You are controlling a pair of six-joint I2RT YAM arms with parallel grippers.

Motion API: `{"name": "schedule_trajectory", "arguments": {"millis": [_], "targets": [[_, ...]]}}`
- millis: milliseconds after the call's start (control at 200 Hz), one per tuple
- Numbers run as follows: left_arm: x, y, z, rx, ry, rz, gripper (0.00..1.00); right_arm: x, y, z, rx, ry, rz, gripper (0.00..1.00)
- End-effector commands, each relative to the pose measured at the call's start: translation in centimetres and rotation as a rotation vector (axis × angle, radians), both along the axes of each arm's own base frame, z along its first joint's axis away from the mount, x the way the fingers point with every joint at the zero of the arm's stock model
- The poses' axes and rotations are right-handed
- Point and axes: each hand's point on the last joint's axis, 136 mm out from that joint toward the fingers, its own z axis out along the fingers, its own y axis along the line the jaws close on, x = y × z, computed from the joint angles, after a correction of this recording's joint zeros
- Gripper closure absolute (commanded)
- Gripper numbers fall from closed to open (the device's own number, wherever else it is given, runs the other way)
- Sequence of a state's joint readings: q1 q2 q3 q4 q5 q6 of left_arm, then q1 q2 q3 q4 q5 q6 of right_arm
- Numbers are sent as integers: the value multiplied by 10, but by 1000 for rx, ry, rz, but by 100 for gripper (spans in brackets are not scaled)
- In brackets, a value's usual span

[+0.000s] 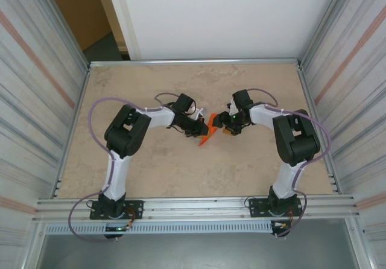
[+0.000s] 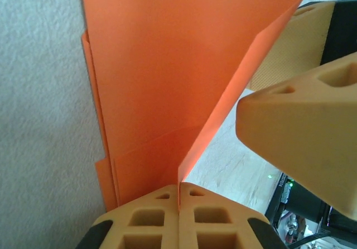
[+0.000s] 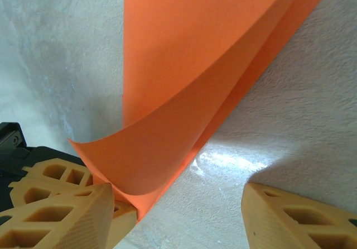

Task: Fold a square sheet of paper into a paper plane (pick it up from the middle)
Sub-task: Fold the wing for the fifth time at the center of the table.

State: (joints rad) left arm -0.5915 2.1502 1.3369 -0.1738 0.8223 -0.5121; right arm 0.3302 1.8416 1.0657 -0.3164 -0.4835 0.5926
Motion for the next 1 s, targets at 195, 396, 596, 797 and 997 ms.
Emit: {"name": "schedule_trajectory", "arguments": {"millis": [195, 396, 596, 797, 997], "targets": [[0, 2, -5, -31, 64, 21, 98, 1, -15, -36, -188, 77, -30, 36], [-1, 5, -8, -23, 58, 25, 92, -2, -24, -49, -275, 121, -48, 37], [-1, 6, -8, -22, 48, 26, 87, -4, -29, -61, -317, 159, -60, 38], [-1, 8, 0, -22, 26, 32, 83, -5, -30, -65, -323, 172, -62, 38], [-3, 10, 5, -23, 14, 37, 79, -5, -28, -67, -319, 180, -54, 38]]}}
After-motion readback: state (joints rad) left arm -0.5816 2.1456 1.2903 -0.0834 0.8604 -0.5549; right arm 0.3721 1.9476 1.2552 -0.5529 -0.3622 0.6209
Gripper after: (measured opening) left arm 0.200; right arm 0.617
